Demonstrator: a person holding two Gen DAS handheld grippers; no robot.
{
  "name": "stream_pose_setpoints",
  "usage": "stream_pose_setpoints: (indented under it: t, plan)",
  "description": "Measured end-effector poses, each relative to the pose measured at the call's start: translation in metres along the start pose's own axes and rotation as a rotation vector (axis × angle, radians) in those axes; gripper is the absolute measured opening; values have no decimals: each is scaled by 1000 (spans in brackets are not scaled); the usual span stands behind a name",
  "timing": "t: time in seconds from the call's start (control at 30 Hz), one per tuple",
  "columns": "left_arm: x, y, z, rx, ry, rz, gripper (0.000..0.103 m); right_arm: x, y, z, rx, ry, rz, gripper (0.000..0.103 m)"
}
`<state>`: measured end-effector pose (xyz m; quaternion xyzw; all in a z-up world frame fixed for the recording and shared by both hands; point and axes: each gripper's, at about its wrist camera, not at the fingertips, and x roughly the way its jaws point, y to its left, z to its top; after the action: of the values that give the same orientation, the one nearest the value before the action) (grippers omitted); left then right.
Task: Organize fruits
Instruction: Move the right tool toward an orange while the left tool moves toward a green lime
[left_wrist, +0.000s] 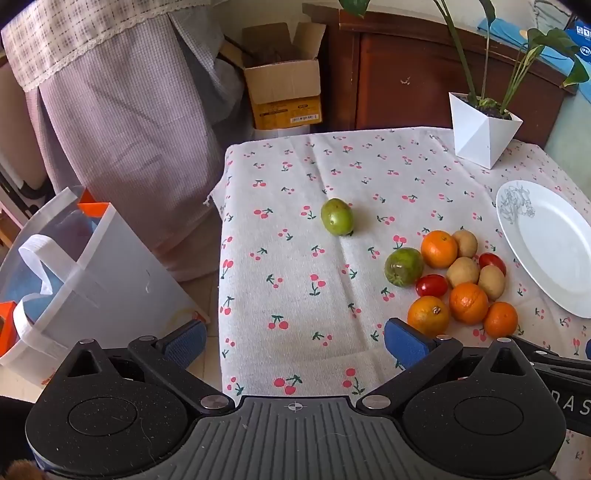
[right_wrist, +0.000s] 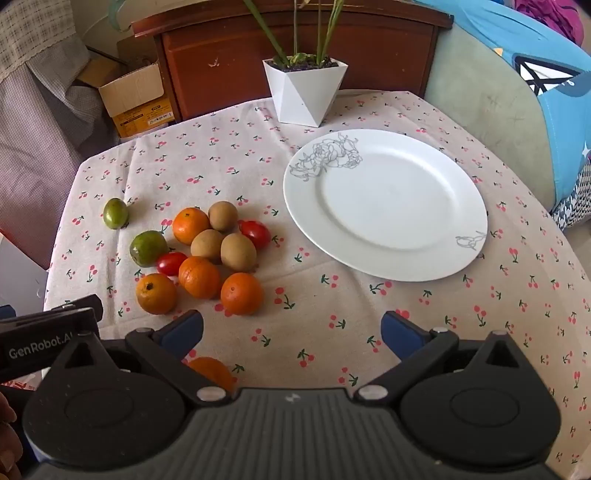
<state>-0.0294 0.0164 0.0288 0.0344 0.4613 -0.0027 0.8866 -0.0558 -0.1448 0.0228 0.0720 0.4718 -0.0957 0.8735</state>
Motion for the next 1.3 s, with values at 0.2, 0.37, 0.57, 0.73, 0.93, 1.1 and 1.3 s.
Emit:
stream_pose_setpoints:
  t: [0.2,0.37,0.57,0.73,0.93,1.1,1.3]
  plan:
    - [0,0,-1,2,-1,1,102,1,1,0,-1,1,0,101]
    - [0,0,-2,3,-6,3,102,2,1,-2,1,0,2,100]
    - [1,1,-1,-8,-1,-9,102,3,1,-1,2,-3,3,99]
    - [4,5,-1,-22,-2,-37,103,-2,-6,-1,18,-14,30,97]
    - [4,23,5,-93,-62,-15,102,-10,-24,-8,48,-61,139,91]
    - [9,33,20,-169,-118,-65,102,-14,-34,-23,41,-52,227,83]
    - [22,21,34,-138,-153,-70,99,-20,-34,-33,33,-67,343,69]
